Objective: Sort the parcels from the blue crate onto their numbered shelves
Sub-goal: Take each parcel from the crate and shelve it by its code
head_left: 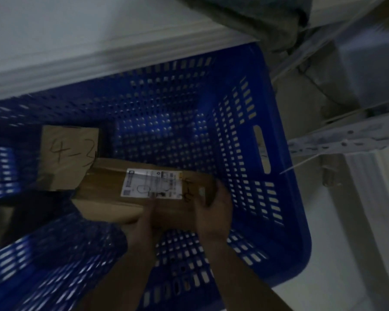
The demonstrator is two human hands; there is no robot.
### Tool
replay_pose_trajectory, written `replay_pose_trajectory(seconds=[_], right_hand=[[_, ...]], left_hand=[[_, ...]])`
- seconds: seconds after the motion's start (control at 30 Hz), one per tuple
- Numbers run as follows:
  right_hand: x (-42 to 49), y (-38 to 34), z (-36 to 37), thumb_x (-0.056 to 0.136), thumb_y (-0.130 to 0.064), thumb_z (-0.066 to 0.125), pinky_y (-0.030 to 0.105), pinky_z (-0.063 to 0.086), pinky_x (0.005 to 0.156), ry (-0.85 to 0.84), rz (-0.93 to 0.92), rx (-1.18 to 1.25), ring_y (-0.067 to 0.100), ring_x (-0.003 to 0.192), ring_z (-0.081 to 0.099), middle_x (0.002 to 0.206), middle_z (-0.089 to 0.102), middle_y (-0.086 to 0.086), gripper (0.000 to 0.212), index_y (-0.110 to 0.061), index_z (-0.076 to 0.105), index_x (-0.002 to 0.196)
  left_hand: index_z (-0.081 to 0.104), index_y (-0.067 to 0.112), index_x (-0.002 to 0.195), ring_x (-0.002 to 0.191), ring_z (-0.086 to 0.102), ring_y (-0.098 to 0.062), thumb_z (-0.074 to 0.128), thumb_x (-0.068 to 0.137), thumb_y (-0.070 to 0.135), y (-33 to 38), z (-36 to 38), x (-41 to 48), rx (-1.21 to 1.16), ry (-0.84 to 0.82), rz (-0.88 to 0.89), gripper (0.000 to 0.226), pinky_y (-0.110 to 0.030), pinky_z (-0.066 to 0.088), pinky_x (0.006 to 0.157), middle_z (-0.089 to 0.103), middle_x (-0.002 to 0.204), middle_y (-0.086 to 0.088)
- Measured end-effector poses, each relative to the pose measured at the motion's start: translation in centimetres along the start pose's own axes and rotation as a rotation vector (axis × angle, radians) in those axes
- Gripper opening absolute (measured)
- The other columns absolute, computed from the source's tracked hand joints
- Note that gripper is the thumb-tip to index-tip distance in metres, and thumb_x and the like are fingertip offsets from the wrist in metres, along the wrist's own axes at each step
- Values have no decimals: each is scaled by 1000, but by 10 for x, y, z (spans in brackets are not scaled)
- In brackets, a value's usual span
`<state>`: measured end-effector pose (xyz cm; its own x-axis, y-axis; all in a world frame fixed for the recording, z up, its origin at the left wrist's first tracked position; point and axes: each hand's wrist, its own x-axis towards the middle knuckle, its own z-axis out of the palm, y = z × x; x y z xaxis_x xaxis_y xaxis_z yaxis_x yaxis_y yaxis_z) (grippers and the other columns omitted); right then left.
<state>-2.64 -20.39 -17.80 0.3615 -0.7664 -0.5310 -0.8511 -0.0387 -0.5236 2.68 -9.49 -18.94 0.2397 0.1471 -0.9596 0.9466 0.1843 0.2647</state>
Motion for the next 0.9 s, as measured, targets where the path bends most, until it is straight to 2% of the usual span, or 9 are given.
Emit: replay_pose_trajectory(seconds=[0.1,0.23,0.33,0.43,0.53,0.63,0.73,0.83,0.9], right_hand=[[-18,-10,-13,84,-39,68,44,23,119,24,279,326,22,145,22,159,17,0,93,-21,9,154],[-24,-38,-48,87,-30,67,41,34,114,-196,236,522,18,132,42,149,38,-1,65,-22,35,143],[-30,-71,-82,86,-43,63,45,37,111,-509,394,484,22,124,48,140,49,2,50,-25,49,132],[-54,-97,-109,75,-65,63,54,37,107,-695,474,433,28,130,44,146,43,1,82,-32,35,145],[-88,-121,-132,74,-55,73,56,36,108,-494,462,670,31,133,42,148,40,2,96,-35,18,150],[-123,-145,-150,69,-24,84,54,37,109,-231,512,850,35,132,43,148,38,11,109,-26,12,152],[-153,-167,-186,61,-21,90,38,46,97,-207,523,878,25,125,53,143,48,7,113,-17,21,150],[-173,-185,-239,46,-43,90,23,49,78,-326,287,776,2,95,67,96,72,-19,81,-25,60,119],[-184,-202,-280,46,-48,87,31,48,85,-334,164,724,12,102,65,104,68,-15,85,-25,59,123]], left_hand=[[33,34,140,108,55,-27,80,68,36,22,-10,-14,17,-86,43,86,-40,53,74,51,126,2],[42,48,127,109,56,-45,78,69,32,64,-26,-41,183,-164,146,71,-50,54,80,59,124,0],[43,43,131,50,54,-22,73,74,33,95,-34,-67,186,-230,165,66,-32,51,56,68,90,2],[46,32,132,54,48,-19,69,77,42,114,-39,-107,193,-217,177,60,-32,46,55,70,89,-2],[41,21,136,85,63,-24,64,81,45,117,-42,-156,83,-140,118,64,-33,49,58,57,125,-16],[31,21,141,115,55,-33,63,82,45,110,-32,-219,-61,-2,29,71,-46,50,83,51,135,-9],[21,22,146,126,47,-34,59,87,45,109,-22,-284,-287,-6,-63,74,-51,39,104,44,142,-7],[47,17,118,95,64,-37,63,79,43,111,-24,-342,-227,-225,-34,50,-45,45,76,66,103,-13],[52,15,119,87,64,-34,64,82,32,117,-32,-372,-111,-268,162,43,-43,44,72,66,107,-13]])
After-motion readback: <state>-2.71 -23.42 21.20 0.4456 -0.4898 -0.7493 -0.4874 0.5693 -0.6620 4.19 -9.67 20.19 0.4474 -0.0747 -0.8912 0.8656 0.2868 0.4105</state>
